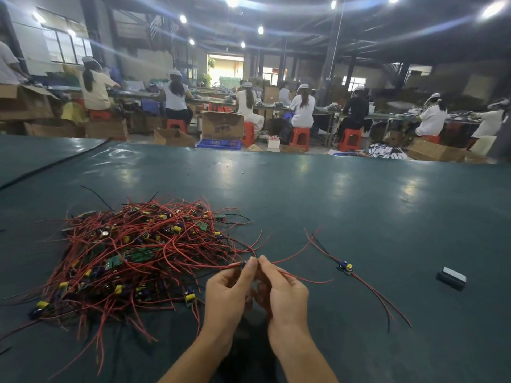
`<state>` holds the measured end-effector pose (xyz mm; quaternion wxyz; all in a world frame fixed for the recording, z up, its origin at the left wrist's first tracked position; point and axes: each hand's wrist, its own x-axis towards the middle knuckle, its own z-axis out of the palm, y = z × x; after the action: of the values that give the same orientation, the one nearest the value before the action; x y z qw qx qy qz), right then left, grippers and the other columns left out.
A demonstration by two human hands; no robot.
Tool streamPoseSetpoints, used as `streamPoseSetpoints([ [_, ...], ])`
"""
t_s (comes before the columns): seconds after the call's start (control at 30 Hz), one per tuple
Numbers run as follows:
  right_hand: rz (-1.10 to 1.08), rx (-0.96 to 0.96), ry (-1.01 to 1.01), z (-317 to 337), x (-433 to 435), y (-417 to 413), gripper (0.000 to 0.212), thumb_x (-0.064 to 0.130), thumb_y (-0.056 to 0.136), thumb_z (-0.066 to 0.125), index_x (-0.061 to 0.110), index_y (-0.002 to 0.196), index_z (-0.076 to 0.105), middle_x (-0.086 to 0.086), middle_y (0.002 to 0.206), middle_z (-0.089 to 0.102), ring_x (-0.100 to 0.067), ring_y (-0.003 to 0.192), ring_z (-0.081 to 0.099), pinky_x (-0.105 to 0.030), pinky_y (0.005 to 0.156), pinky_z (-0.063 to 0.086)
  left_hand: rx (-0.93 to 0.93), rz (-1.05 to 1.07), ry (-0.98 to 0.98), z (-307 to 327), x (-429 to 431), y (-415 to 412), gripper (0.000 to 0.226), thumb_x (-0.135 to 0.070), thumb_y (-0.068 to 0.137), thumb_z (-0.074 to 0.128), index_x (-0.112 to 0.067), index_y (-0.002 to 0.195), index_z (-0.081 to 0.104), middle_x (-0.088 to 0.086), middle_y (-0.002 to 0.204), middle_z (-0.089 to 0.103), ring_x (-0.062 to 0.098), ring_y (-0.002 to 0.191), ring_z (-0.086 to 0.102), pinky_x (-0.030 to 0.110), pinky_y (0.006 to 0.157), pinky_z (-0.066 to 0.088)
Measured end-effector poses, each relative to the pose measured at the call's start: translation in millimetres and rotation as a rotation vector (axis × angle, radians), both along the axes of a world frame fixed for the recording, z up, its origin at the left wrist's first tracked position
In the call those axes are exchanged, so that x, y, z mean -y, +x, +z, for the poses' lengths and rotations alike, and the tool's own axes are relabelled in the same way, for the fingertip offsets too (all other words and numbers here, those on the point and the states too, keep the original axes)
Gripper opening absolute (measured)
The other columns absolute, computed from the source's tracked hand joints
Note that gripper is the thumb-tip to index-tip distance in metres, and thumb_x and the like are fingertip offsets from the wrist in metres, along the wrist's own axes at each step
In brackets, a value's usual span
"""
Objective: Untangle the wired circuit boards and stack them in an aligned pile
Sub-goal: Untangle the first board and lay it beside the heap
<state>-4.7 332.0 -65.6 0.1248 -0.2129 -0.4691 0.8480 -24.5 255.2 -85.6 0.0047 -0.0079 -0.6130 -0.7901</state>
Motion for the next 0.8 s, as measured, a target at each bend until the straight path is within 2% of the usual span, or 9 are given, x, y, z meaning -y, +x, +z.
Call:
streamPoseSetpoints([
  [0.07, -0.002, -0.014, 0.007, -1, 1, 0, 0.011, 0.013, 0.082, 0.077, 0.007, 0.072, 0.079, -0.015, 0.080, 0.076, -0.025, 0.070, 0.072, -0.039, 0.072, 0.059, 0.010, 0.002, 0.030, 0, 2, -1, 0.035, -0.048, 0.068, 0.072, -0.014, 0.074, 0.078, 0.012, 0.077, 0.075, 0.024, 0.068, 0.073, 0.026, 0.057, 0.056],
  [0.13, 0.001, -0.047, -0.058, 1, -1, 1, 0.004, 0.007, 0.081, 0.076, 0.005, 0.078, 0.078, -0.016, 0.081, 0.076, -0.023, 0.069, 0.072, -0.033, 0.064, 0.060, 0.021, 0.014, 0.058, 2, 4, -2, 0.039, -0.049, 0.066, 0.074, -0.011, 0.074, 0.078, 0.016, 0.078, 0.075, 0.029, 0.069, 0.071, 0.035, 0.066, 0.057],
  [0.2, 0.021, -0.084, -0.122, 3, -1, 2, 0.009, -0.001, 0.082, 0.072, 0.005, 0.087, 0.077, -0.014, 0.082, 0.076, -0.019, 0.067, 0.073, -0.024, 0.054, 0.057, 0.040, 0.033, 0.092, 4, 6, -3, 0.038, -0.046, 0.065, 0.075, -0.008, 0.074, 0.078, 0.021, 0.080, 0.074, 0.032, 0.071, 0.066, 0.043, 0.073, 0.052],
  [0.27, 0.022, -0.095, -0.130, 2, 0, 1, 0.013, -0.003, 0.083, 0.069, 0.005, 0.091, 0.077, -0.014, 0.085, 0.076, -0.019, 0.068, 0.073, -0.024, 0.054, 0.057, 0.050, 0.041, 0.107, 4, 8, -5, 0.039, -0.044, 0.066, 0.075, -0.006, 0.071, 0.077, 0.021, 0.077, 0.073, 0.029, 0.067, 0.064, 0.038, 0.068, 0.051],
  [0.37, -0.007, -0.068, -0.084, -2, 3, 1, 0.012, 0.002, 0.084, 0.071, 0.008, 0.079, 0.079, -0.014, 0.083, 0.076, -0.020, 0.067, 0.074, -0.025, 0.054, 0.058, 0.036, 0.035, 0.086, 4, 9, -4, 0.037, -0.047, 0.065, 0.074, -0.009, 0.062, 0.075, 0.011, 0.062, 0.069, 0.015, 0.052, 0.062, 0.020, 0.049, 0.049],
  [0.43, -0.016, -0.064, -0.034, -5, 3, 0, 0.014, 0.007, 0.083, 0.073, 0.014, 0.074, 0.081, -0.012, 0.082, 0.077, -0.021, 0.069, 0.074, -0.029, 0.059, 0.060, 0.039, 0.024, 0.063, 3, 9, -4, 0.039, -0.047, 0.067, 0.074, -0.008, 0.066, 0.075, 0.012, 0.065, 0.071, 0.019, 0.056, 0.067, 0.022, 0.052, 0.053],
  [0.53, -0.021, -0.073, 0.068, -8, 7, 0, 0.018, 0.011, 0.084, 0.073, 0.023, 0.073, 0.081, -0.009, 0.083, 0.077, -0.021, 0.076, 0.075, -0.036, 0.074, 0.062, 0.047, -0.002, 0.059, 1, 10, -5, 0.043, -0.046, 0.066, 0.075, -0.004, 0.077, 0.077, 0.017, 0.079, 0.075, 0.032, 0.075, 0.073, 0.034, 0.068, 0.060],
  [0.63, -0.032, -0.066, 0.101, -9, 11, 0, 0.016, 0.012, 0.084, 0.074, 0.022, 0.073, 0.081, -0.009, 0.084, 0.077, -0.022, 0.080, 0.075, -0.036, 0.077, 0.061, 0.054, -0.019, 0.052, 1, 11, -5, 0.041, -0.045, 0.069, 0.075, -0.005, 0.079, 0.078, 0.017, 0.083, 0.075, 0.036, 0.083, 0.072, 0.042, 0.078, 0.059],
  [0.8, -0.036, -0.014, 0.064, -8, 10, -1, 0.011, 0.015, 0.081, 0.077, 0.020, 0.073, 0.081, -0.010, 0.081, 0.077, -0.023, 0.077, 0.075, -0.038, 0.074, 0.061, 0.074, -0.074, 0.064, 4, 14, -5, 0.039, -0.042, 0.068, 0.076, -0.004, 0.078, 0.077, 0.021, 0.081, 0.074, 0.033, 0.074, 0.073, 0.035, 0.069, 0.060],
])
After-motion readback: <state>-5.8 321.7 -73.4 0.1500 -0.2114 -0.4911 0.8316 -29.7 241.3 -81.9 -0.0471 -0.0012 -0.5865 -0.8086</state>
